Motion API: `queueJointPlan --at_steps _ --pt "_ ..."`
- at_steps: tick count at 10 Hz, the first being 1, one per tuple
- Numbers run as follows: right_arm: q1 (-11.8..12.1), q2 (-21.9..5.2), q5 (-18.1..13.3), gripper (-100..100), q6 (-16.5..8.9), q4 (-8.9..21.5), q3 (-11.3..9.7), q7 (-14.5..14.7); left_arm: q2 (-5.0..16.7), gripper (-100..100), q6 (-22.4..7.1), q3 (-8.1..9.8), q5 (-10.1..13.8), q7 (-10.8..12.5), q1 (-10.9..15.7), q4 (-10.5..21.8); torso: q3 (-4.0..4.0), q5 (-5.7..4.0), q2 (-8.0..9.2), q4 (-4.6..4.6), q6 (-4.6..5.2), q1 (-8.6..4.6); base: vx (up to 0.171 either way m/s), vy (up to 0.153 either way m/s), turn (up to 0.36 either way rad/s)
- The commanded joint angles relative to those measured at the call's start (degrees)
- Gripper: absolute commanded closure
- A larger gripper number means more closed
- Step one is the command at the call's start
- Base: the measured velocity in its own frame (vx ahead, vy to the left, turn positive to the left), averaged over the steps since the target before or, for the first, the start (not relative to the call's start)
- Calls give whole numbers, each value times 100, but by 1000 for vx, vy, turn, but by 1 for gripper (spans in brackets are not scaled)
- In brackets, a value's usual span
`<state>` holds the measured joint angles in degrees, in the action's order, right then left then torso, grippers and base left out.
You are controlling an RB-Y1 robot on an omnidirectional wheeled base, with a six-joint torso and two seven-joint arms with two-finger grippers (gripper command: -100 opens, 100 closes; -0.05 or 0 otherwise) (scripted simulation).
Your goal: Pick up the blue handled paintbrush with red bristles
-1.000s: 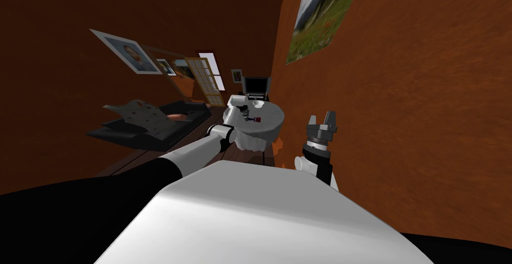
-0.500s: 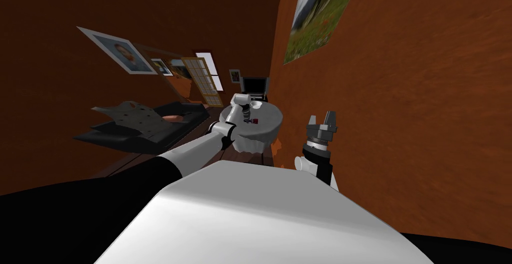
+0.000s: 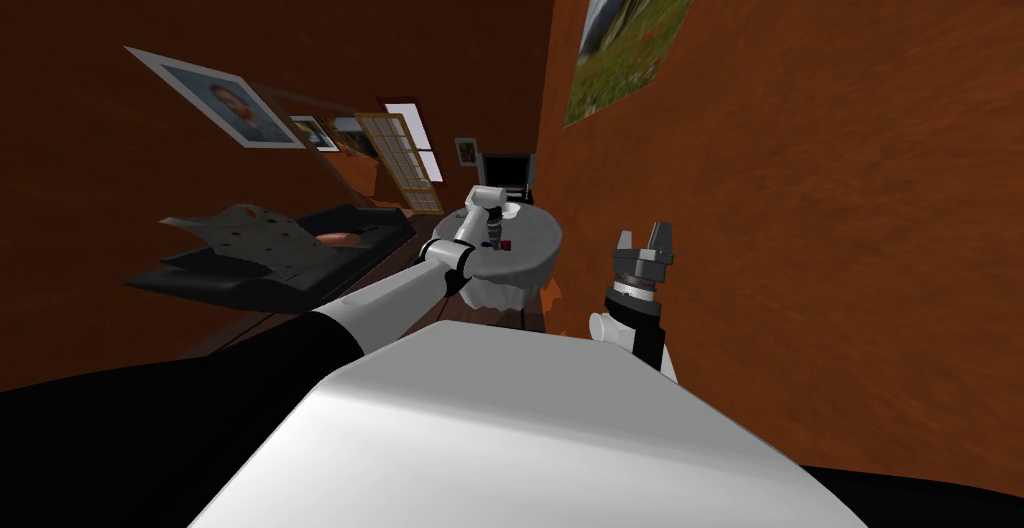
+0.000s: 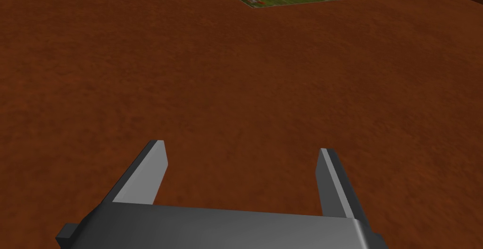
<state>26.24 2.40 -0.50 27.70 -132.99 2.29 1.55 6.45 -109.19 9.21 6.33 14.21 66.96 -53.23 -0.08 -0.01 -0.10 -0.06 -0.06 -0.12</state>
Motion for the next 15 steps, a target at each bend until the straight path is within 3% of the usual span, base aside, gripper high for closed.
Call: queueJointPlan --at_steps 1,2,3,5,6,7,11,12,13,15 --pt "0 0 0 0 0 0 0 0 0 -100 0 0 0 0 0 0 0 0 0 0 0 0 15 -12 -1" --pt "0 0 0 0 0 0 0 0 -2 0 -36 -1 -1 6 1 -1 4 1 7 1 -1 6 0 0 0" --pt "0 0 0 0 0 0 0 0 -18 -100 149 -19 -12 -18 -103 79 7 2 12 3 -1 10 6 -6 -7" --pt "0 0 0 0 0 0 0 0 -33 -100 330 -37 -23 -42 -206 159 7 3 13 3 -1 10 5 -8 -5" --pt "0 0 0 0 0 0 0 0 -26 -100 280 -30 -19 -36 -156 174 7 3 13 3 -1 10 0 0 0" --pt "0 0 0 0 0 0 0 0 -28 100 310 -31 -20 -37 -161 185 9 2 14 4 -1 11 0 0 0" --pt "0 0 0 0 0 0 0 0 -28 100 303 -30 -19 -36 -161 186 9 3 14 4 -1 13 0 0 0" --pt "0 0 0 0 0 0 0 0 -28 0 304 -30 -19 -36 -161 185 9 3 15 5 -1 13 0 0 0" --pt "0 0 0 0 0 0 0 0 -15 100 113 -15 -10 -14 -82 63 9 3 15 5 -1 12 -5 6 8" --pt "0 0 0 0 0 0 0 0 -5 100 4 -4 -3 1 -20 15 14 3 20 8 -1 15 -4 8 5"
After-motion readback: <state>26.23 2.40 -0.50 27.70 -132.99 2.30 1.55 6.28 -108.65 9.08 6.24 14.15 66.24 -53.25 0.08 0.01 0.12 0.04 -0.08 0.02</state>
